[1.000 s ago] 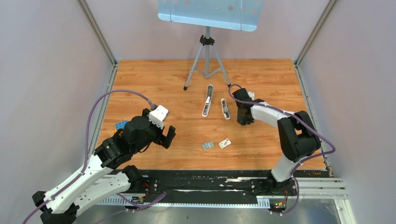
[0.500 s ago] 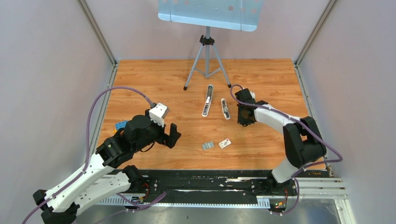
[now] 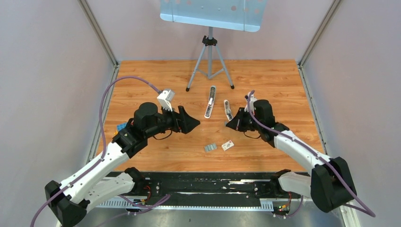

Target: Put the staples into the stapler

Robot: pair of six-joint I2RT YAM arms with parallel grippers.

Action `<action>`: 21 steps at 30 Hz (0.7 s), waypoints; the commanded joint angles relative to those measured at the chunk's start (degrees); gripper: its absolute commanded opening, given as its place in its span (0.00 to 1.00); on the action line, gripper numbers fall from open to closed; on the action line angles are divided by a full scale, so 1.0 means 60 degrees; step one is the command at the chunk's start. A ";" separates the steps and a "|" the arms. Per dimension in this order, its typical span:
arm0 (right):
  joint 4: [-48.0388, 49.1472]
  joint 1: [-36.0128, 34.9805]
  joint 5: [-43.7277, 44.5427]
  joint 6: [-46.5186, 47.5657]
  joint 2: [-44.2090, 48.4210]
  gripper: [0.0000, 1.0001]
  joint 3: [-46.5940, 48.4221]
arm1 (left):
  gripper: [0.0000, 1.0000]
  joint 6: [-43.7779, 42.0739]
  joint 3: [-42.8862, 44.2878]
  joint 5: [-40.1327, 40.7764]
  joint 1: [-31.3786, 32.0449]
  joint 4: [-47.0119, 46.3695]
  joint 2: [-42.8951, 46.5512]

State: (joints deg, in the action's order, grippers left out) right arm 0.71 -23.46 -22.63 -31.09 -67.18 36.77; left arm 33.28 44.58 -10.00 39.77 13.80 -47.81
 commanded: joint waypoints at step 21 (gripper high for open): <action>0.7500 -0.0444 -0.3874 -0.6005 0.2371 0.00 -0.2065 | 0.54 0.3054 -0.1096 -0.3261 0.0213 -0.8440 -0.2932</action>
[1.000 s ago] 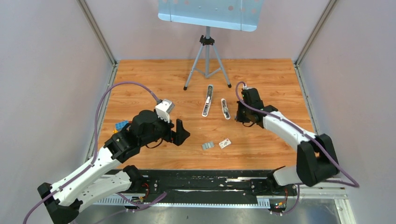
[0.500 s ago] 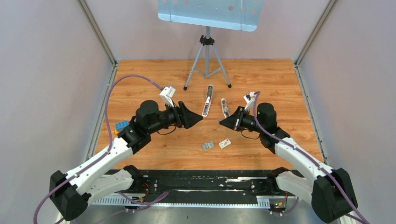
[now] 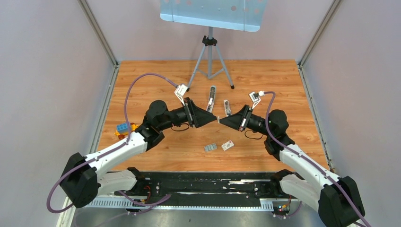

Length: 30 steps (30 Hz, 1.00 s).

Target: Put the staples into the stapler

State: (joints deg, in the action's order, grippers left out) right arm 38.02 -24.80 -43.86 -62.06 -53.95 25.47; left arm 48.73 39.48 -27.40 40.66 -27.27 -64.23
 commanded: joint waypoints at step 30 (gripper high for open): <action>0.1348 -0.0627 -0.0249 -0.1056 0.0368 0.00 -0.0097 | 0.49 0.1107 -0.0559 -0.0715 0.0312 -0.3161 -0.0729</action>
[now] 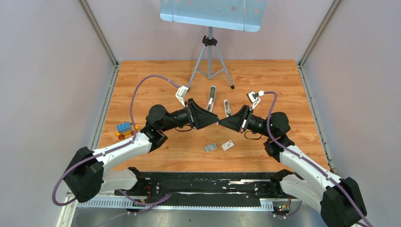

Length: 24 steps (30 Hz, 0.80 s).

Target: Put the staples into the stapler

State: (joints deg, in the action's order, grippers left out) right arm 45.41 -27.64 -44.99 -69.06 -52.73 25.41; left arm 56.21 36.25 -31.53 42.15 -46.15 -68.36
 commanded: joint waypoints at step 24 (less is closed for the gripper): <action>-0.0528 -0.0233 0.0278 0.0298 0.0474 0.08 -0.0206 | 0.22 -0.0333 -0.0080 0.0111 0.0065 0.0298 0.0113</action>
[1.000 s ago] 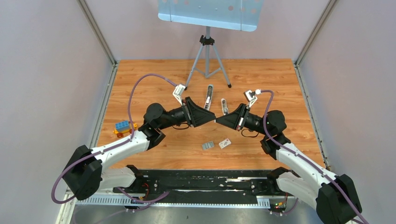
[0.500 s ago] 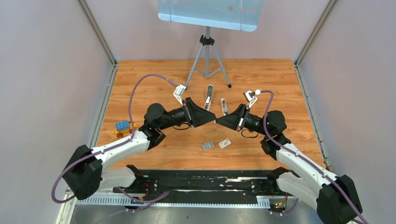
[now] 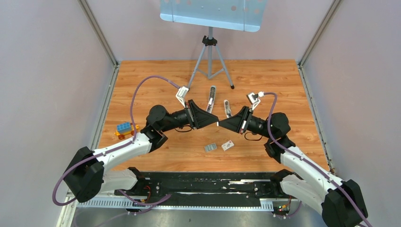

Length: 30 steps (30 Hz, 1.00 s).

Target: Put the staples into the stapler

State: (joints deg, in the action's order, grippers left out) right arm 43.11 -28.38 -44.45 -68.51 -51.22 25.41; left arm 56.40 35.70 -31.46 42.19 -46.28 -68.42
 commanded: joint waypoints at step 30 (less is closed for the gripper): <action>-0.8658 -0.0111 0.3635 0.4365 0.2927 1.00 0.1253 | 0.21 -0.5683 0.4231 0.7675 0.0061 1.1592 -0.4109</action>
State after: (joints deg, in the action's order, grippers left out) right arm -4.32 -28.47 -26.11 -45.28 -35.38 30.13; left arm 23.70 57.89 9.19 42.46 19.97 -86.94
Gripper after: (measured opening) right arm 0.996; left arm 0.215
